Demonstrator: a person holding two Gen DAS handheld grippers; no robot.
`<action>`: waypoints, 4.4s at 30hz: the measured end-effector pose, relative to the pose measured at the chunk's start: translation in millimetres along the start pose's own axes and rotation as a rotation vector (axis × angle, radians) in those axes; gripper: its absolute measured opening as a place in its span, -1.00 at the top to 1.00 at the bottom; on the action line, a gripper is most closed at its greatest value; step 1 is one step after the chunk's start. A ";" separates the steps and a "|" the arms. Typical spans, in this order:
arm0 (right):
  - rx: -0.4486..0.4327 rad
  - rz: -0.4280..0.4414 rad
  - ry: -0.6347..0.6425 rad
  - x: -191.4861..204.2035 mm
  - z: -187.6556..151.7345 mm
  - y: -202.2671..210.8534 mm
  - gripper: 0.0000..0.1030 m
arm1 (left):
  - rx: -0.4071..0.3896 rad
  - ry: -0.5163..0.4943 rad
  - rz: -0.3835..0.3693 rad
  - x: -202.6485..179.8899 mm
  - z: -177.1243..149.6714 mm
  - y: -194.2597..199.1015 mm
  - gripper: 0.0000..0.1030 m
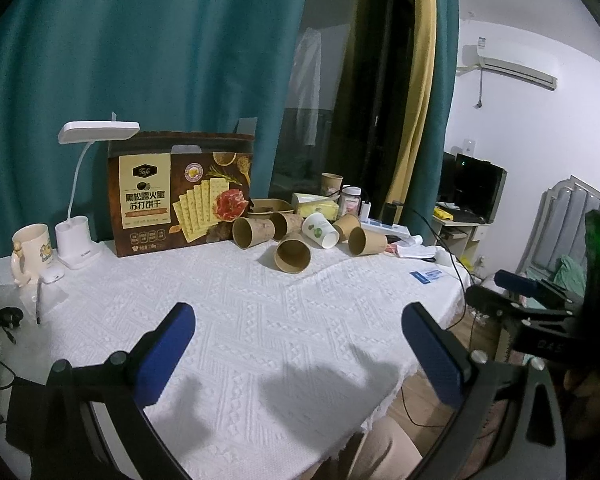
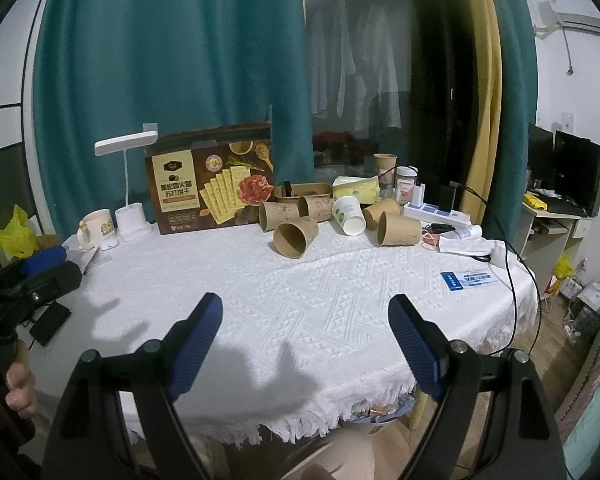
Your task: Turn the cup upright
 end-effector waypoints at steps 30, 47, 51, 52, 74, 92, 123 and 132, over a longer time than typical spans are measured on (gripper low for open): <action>-0.001 0.000 0.008 -0.3 -1.9 -1.1 -0.62 | -0.009 0.027 0.000 5.7 1.6 2.4 -1.00; 0.005 0.001 -0.005 -6.7 -0.8 -5.5 -0.62 | 0.009 -0.004 0.019 3.1 9.3 -9.0 -1.00; 0.013 -0.003 -0.024 -19.5 4.1 -16.3 -0.62 | 0.037 -0.027 0.014 -2.2 11.3 -22.9 -1.00; 0.016 -0.005 -0.027 -22.4 5.2 -19.8 -0.62 | 0.047 -0.033 0.012 -3.2 12.5 -28.3 -1.00; 0.212 -0.172 -0.206 -192.7 57.4 -196.7 -0.62 | 0.351 -0.179 -0.247 -50.8 79.3 -284.7 -1.00; 0.200 -0.214 -0.301 -270.3 136.6 -305.7 -0.62 | 0.656 0.041 -0.226 -33.3 113.6 -531.1 -0.99; 0.161 -0.112 -0.311 -214.6 115.1 -210.6 -0.62 | 0.592 0.092 -0.264 -24.9 133.4 -436.3 -0.31; 0.183 -0.040 -0.302 -156.7 68.3 -157.7 -0.62 | 0.528 0.201 -0.320 -12.1 70.6 -286.3 -0.31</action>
Point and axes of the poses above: each gripper's, at about its wrist camera, not at the fingertips, and y roughly against the way its jaws point, x to its left, z to its top, the point moved 2 cm from there along -y, roughly the way its jaws point, and after that the axes turned 12 degrees about -y, right-handed, at the moved point
